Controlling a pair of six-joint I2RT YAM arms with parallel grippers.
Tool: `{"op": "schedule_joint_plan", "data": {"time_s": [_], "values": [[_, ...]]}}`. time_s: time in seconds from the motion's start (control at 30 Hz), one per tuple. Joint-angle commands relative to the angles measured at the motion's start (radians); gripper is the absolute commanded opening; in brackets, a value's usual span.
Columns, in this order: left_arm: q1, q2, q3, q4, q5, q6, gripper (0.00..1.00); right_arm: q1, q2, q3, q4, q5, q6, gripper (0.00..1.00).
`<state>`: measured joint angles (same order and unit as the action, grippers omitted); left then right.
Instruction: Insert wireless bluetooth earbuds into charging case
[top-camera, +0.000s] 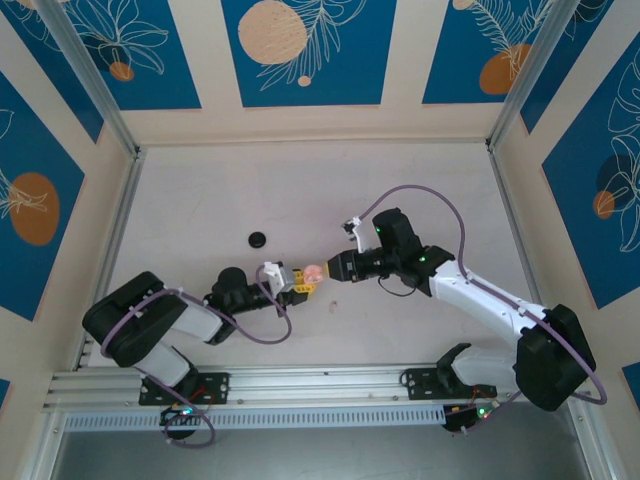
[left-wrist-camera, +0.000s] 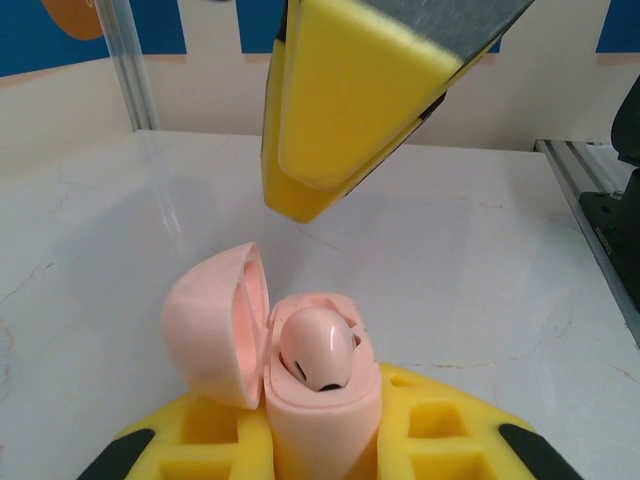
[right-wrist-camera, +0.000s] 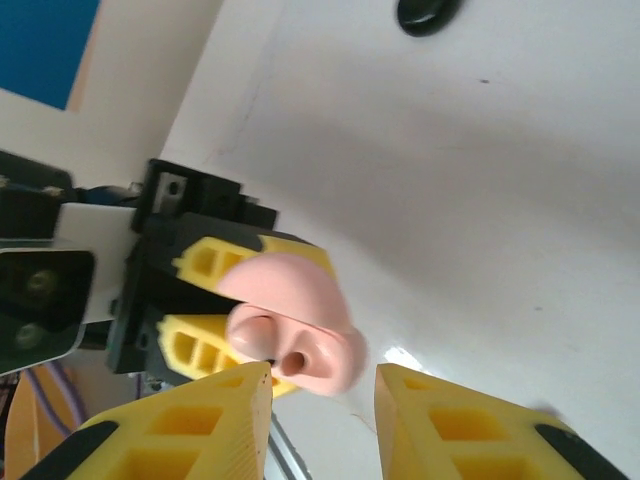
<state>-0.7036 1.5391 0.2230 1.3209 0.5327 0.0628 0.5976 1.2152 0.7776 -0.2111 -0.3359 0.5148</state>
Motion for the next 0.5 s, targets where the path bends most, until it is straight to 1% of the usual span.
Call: {"op": "schedule_joint_plan", "data": {"time_s": [0.0,0.07,0.13,0.23,0.33,0.47], "values": [[-0.011,-0.032,-0.015,-0.021,-0.036,0.021,0.13,-0.026,0.02,0.05,-0.151,0.085,0.007,0.33],[-0.009,-0.048,-0.02,-0.041,-0.052,0.026,0.13,-0.041,0.051,0.079,-0.236,0.118,0.013,0.33],[-0.01,-0.067,-0.024,-0.074,-0.061,0.033,0.13,-0.047,0.098,0.111,-0.326,0.153,0.051,0.33],[-0.009,-0.098,-0.027,-0.137,-0.081,0.042,0.12,-0.043,0.171,0.135,-0.407,0.136,0.123,0.34],[-0.01,-0.135,-0.028,-0.209,-0.097,0.059,0.12,-0.019,0.24,0.151,-0.454,0.107,0.169,0.34],[-0.011,-0.19,-0.026,-0.303,-0.116,0.085,0.12,0.031,0.33,0.202,-0.51,0.138,0.186,0.34]]}}
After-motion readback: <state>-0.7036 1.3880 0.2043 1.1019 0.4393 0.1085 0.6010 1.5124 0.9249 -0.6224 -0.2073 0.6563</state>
